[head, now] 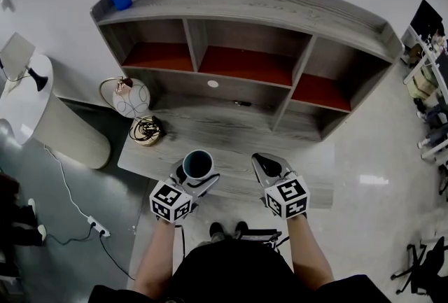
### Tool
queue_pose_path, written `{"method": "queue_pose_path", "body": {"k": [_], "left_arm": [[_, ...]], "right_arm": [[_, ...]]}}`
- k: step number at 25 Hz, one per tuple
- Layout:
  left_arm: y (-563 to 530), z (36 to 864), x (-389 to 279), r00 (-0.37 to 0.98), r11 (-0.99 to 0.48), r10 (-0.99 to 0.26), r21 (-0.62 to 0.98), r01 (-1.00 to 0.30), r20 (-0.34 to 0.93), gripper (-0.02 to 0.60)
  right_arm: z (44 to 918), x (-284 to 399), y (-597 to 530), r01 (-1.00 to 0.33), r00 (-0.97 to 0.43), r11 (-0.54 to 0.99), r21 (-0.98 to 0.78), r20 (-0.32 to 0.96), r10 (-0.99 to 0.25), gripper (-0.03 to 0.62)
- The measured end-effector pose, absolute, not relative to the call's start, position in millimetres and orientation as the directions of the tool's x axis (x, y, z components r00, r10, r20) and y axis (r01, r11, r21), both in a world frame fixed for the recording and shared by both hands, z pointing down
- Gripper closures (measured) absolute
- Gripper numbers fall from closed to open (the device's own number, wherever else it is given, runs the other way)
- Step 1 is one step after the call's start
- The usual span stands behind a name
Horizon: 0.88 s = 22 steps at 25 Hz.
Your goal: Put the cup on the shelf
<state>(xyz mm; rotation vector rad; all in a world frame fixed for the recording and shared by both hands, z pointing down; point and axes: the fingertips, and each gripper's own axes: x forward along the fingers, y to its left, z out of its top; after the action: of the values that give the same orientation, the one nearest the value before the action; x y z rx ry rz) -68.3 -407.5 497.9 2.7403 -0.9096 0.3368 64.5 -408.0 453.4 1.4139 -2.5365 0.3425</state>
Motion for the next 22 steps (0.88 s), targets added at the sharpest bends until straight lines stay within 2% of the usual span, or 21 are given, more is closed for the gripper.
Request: {"method": "queue_pose_path", "body": {"k": [14, 22], "left_arm": [[-452, 487, -60, 0.760, -0.791, -0.560, 0.061, -0.609, 0.329, 0.218], [-525, 490, -62, 0.760, -0.795, -0.576, 0.011, -0.607, 0.301, 0.218]], "right_arm": [[461, 68, -439, -0.758, -0.613, 0.652, -0.012, 0.356, -0.706, 0.582], [472, 60, -491, -0.766, -0.598, 0.642, 0.015, 0.348, -0.722, 0.582]]}}
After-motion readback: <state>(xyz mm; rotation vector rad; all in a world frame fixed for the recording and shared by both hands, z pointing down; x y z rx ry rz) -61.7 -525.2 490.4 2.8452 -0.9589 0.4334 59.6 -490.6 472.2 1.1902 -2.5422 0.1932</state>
